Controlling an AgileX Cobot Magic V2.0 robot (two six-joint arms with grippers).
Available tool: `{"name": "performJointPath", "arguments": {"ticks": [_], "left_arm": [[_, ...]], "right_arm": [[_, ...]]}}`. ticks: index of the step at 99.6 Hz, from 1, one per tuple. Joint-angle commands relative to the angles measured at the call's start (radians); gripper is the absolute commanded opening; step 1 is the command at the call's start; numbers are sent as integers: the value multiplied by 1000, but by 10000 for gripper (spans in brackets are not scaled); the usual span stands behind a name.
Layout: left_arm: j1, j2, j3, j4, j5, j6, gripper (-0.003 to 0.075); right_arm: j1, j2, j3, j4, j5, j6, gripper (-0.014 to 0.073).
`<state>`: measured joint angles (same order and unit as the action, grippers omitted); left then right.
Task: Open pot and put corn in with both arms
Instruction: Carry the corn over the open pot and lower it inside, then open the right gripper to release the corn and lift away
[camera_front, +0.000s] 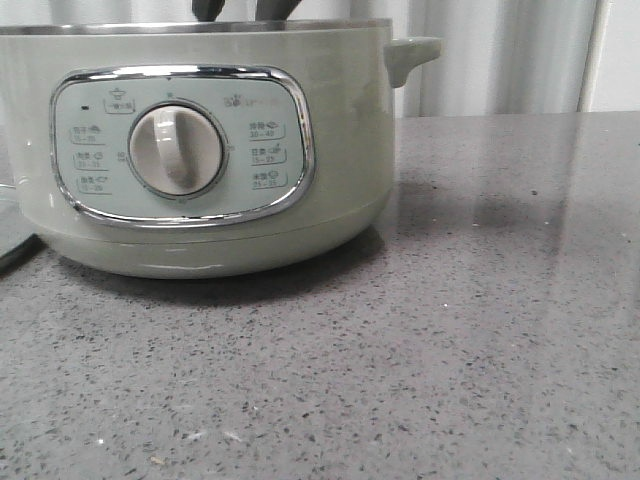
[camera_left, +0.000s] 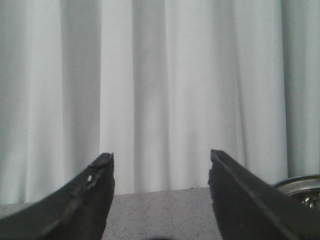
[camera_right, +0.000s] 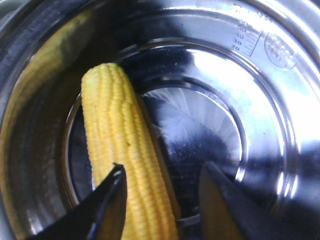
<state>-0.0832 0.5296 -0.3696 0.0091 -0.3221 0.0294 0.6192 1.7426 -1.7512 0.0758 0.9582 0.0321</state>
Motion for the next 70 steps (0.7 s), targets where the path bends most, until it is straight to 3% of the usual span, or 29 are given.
{"name": "performJointPath", "arguments": {"ticks": [1,13,27,57,70], "left_arm": [[2,0,-35,-2,-66,-8,375],[2,0,-35,-2,-37,-8,363],[2,0,-35,-2,31,-8,277],[0,0,-33,-2,41,-10,-9],[0,-5,-33,-2,79,-10,-20]], "right_arm": [[1,-87,-37,4,-36,-7,178],[1,-123,-37,-26,-11,-7,86],[1,-159,-37,-41,60,-7,3],[1,-198,-35,-41,132,-19,-16],[3,-230,-25,-23,186,-15,-16]]}}
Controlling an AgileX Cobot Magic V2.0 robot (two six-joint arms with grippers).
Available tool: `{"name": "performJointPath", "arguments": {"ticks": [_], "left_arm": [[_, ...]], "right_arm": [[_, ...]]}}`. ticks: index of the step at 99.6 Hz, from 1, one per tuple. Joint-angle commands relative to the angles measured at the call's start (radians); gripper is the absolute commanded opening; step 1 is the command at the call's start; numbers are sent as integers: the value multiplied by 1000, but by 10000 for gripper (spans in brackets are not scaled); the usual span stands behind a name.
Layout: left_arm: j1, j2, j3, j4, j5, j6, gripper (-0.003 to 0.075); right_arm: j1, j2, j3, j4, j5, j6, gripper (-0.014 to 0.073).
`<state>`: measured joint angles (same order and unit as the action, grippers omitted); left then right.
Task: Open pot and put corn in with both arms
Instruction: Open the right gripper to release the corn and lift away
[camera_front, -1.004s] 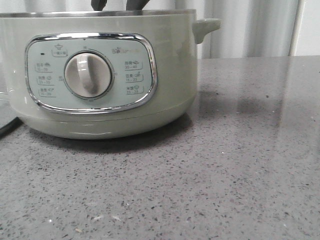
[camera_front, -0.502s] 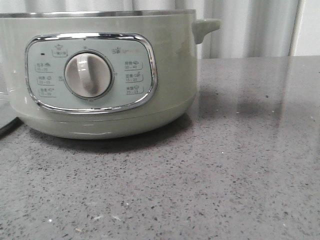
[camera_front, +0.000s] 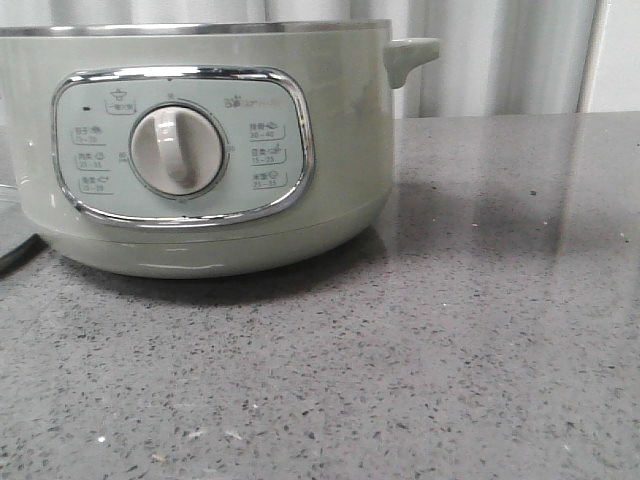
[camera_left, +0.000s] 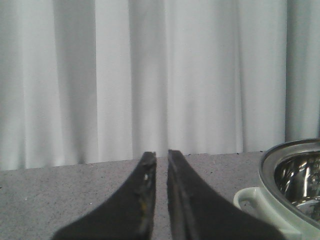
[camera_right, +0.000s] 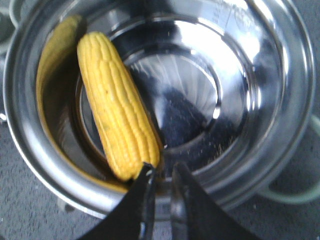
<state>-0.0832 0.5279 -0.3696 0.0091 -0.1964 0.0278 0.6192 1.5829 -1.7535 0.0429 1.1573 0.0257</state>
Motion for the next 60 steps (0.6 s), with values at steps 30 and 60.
{"name": "performJointPath", "arguments": {"ticks": [30,60], "left_arm": [[0,-62,-33,-43,34,-8,-20],[0,-182,-31,-46,155,-8,-20]], "right_arm": [[3,-238,197,11,-140,-8,-16],[3,-474,584,11,-307,18,-16]]}}
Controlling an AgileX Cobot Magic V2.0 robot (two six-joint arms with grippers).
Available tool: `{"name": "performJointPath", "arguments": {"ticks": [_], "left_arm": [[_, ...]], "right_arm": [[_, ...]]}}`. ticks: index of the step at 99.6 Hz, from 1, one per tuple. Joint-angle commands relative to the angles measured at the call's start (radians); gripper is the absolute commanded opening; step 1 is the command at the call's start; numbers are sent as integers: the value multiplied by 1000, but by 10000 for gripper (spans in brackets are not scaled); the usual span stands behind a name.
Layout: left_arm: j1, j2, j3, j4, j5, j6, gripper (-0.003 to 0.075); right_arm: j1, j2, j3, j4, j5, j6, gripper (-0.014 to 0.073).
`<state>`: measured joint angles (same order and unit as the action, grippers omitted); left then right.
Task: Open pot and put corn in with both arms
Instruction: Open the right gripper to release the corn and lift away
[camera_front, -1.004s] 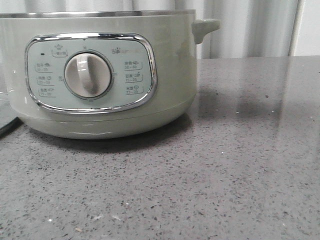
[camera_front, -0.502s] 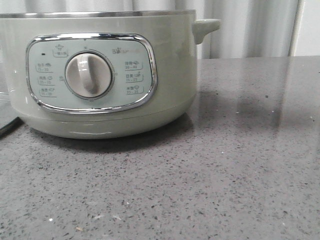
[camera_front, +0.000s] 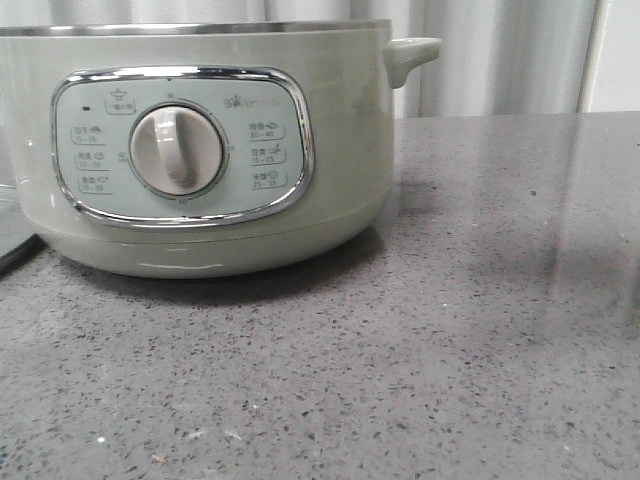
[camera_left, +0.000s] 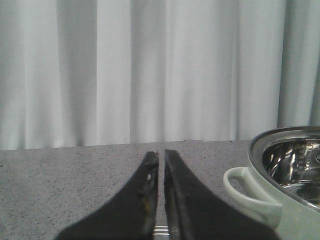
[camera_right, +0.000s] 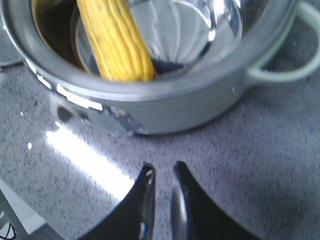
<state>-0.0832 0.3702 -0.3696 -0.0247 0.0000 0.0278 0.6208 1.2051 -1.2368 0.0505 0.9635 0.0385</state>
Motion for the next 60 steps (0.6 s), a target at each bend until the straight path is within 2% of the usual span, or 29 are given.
{"name": "performJointPath", "arguments": {"ticks": [1,29,60], "left_arm": [[0,-30,-31,-12,-36,-8,-20],[0,-122,25,-18,0,-8,-20],[0,-183,95,-21,0,-8,-20]], "right_arm": [[2,-103,86,4,-118,5,-16],[2,-357,400,4,-339,20,-16],[0,-644,590,-9,-466,20,-16]]}}
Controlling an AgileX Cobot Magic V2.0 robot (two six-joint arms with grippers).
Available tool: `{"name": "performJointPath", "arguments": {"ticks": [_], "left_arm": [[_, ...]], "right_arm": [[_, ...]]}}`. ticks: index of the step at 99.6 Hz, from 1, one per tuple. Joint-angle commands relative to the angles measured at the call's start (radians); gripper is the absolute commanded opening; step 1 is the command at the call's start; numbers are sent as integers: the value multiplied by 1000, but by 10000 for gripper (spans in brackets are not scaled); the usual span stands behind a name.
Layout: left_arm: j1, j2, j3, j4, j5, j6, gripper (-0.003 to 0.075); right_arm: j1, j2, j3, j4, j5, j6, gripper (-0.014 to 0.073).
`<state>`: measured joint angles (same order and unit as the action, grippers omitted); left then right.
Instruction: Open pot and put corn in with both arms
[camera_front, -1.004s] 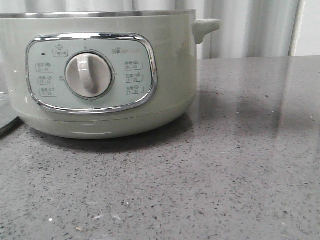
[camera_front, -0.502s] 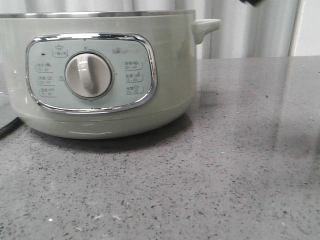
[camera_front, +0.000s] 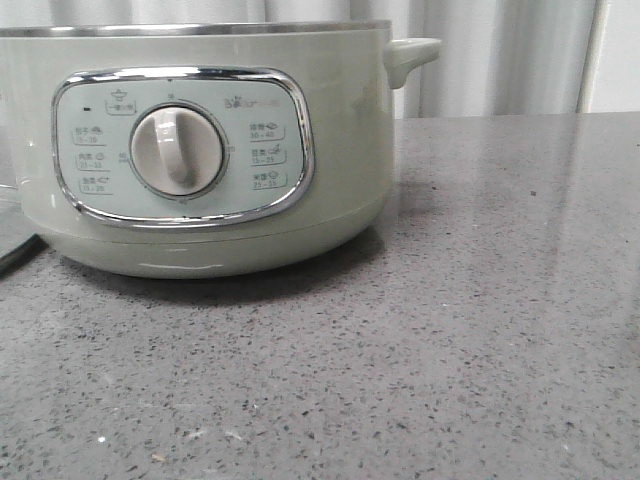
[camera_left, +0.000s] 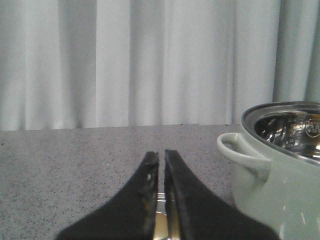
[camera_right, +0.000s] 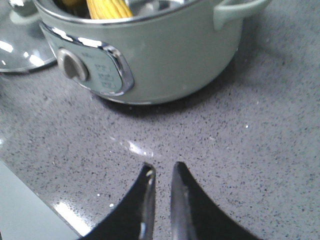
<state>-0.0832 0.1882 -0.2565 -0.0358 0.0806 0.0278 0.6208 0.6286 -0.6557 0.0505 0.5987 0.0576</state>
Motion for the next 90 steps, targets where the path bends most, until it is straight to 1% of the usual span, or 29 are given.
{"name": "performJointPath", "arguments": {"ticks": [1,33,52,66,78,90], "left_arm": [[0,-2,-17,-10,-81,-8,-20],[0,-2,-14,-10,-81,-8,-20],[0,-2,-14,-10,-73,-8,-20],[0,-2,-14,-10,-39,-8,-20],[0,-2,-14,-10,-27,-8,-20],[0,-2,-14,-10,-27,-8,-20]], "right_arm": [[0,-81,12,-9,-101,1,-16],[0,-387,132,-25,-101,1,-16],[0,-525,176,-25,-96,1,-16],[0,-578,189,-25,-80,1,-16],[0,-581,189,-25,-43,1,-16],[0,-581,189,-25,-41,1,-16]]}}
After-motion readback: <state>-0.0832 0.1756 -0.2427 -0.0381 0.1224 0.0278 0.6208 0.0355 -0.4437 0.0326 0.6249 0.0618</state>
